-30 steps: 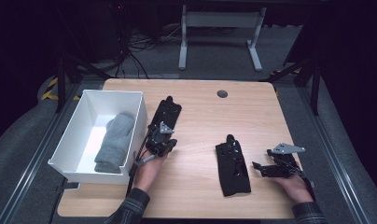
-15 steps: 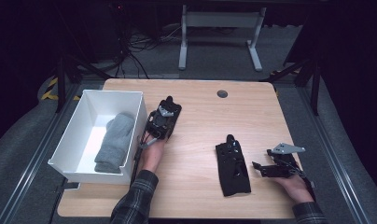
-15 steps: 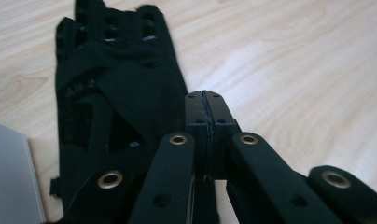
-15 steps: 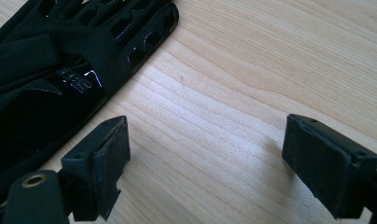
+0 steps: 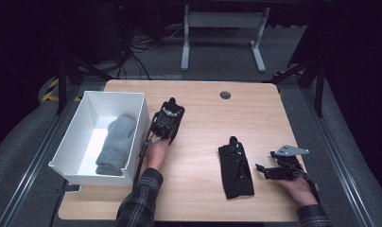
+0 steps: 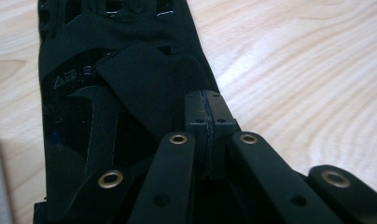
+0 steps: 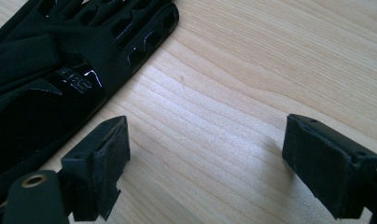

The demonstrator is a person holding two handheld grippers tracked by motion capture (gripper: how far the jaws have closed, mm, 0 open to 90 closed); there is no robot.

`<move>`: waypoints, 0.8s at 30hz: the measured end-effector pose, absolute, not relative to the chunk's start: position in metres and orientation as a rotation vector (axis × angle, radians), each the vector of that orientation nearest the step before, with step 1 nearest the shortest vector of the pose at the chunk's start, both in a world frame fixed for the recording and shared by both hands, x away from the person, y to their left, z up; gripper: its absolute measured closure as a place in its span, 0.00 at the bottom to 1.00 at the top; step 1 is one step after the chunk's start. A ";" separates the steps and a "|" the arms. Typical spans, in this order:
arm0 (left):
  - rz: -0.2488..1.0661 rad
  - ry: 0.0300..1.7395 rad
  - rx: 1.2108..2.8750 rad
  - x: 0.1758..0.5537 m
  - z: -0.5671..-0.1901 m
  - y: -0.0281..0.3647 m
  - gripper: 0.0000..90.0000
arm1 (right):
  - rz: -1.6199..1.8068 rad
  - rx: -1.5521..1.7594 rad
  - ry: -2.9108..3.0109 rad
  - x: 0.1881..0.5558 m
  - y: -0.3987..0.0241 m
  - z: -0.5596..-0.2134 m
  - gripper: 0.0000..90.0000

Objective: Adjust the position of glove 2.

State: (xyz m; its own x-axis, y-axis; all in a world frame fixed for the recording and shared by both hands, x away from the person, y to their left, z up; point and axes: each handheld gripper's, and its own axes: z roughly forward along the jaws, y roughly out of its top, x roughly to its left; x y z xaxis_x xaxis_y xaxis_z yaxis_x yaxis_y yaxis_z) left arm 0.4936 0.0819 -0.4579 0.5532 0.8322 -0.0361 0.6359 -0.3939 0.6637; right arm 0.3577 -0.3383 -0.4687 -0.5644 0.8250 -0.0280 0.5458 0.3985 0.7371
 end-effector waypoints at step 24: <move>0.189 0.943 2.194 0.434 -0.461 0.045 1.00 | 0.979 1.180 2.271 0.358 -0.338 -0.469 0.17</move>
